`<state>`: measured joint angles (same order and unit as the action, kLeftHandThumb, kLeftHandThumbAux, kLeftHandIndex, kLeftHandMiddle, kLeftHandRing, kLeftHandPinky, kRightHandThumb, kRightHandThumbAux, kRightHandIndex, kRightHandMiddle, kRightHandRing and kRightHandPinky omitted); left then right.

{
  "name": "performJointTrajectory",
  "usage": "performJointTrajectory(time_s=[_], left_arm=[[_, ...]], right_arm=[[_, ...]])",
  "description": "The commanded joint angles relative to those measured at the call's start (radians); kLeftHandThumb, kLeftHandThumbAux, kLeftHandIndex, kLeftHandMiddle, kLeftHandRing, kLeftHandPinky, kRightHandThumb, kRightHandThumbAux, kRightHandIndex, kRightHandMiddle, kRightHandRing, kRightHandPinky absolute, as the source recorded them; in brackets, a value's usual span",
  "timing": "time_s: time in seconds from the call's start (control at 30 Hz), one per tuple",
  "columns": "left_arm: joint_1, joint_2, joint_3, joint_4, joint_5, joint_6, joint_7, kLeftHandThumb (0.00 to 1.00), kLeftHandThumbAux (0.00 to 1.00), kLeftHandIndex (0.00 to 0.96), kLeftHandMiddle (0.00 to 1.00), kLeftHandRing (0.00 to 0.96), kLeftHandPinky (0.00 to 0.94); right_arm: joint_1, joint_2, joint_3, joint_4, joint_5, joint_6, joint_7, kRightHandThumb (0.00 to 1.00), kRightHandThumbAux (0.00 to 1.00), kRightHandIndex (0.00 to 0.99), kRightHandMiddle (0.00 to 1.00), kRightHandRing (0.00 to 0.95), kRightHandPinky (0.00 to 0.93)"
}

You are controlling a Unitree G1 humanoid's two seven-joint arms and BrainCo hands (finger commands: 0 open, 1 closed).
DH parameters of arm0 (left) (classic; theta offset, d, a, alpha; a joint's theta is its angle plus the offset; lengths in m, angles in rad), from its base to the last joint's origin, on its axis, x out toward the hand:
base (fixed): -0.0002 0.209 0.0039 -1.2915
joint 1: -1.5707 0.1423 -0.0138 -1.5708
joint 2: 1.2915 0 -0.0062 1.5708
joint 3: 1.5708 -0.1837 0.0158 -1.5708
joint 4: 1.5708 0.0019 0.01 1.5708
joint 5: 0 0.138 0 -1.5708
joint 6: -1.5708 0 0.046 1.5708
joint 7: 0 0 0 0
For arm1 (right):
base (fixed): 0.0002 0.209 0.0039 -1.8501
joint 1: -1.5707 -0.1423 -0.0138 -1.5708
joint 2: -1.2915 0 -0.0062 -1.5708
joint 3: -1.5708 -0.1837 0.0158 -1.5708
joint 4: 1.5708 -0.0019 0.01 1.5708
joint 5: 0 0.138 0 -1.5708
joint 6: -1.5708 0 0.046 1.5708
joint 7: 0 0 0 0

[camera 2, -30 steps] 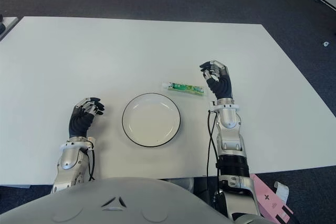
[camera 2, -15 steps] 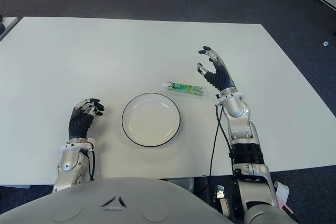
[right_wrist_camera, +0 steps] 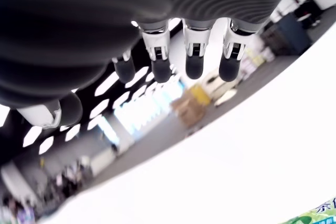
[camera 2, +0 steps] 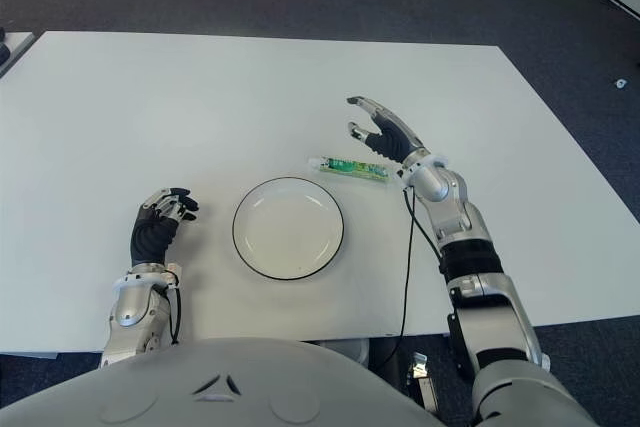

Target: Put the toothpaste on the table into the plate.

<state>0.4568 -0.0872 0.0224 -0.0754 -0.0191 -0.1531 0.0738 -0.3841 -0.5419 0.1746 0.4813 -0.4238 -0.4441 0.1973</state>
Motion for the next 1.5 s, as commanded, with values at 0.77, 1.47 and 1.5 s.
performJointTrajectory(time_s=[0.77, 1.47, 1.5], left_arm=[[0.049, 0.004, -0.007, 0.017, 0.009, -0.008, -0.002, 0.703, 0.722, 0.434, 0.547, 0.545, 0.524], [0.082, -0.010, -0.001, -0.018, 0.022, 0.008, 0.019, 0.708, 0.721, 0.435, 0.526, 0.517, 0.509], [0.084, -0.009, -0.001, -0.019, 0.021, 0.006, 0.017, 0.707, 0.721, 0.435, 0.526, 0.517, 0.510]], right_arm=[[-0.153, -0.028, 0.280, 0.332, -0.273, -0.170, -0.041, 0.524, 0.147, 0.000, 0.000, 0.000, 0.000], [-0.228, 0.048, 0.437, 0.630, -0.357, -0.120, -0.110, 0.568, 0.156, 0.000, 0.000, 0.000, 0.000], [-0.233, 0.052, 0.439, 0.655, -0.356, -0.116, -0.122, 0.568, 0.157, 0.000, 0.000, 0.000, 0.000]])
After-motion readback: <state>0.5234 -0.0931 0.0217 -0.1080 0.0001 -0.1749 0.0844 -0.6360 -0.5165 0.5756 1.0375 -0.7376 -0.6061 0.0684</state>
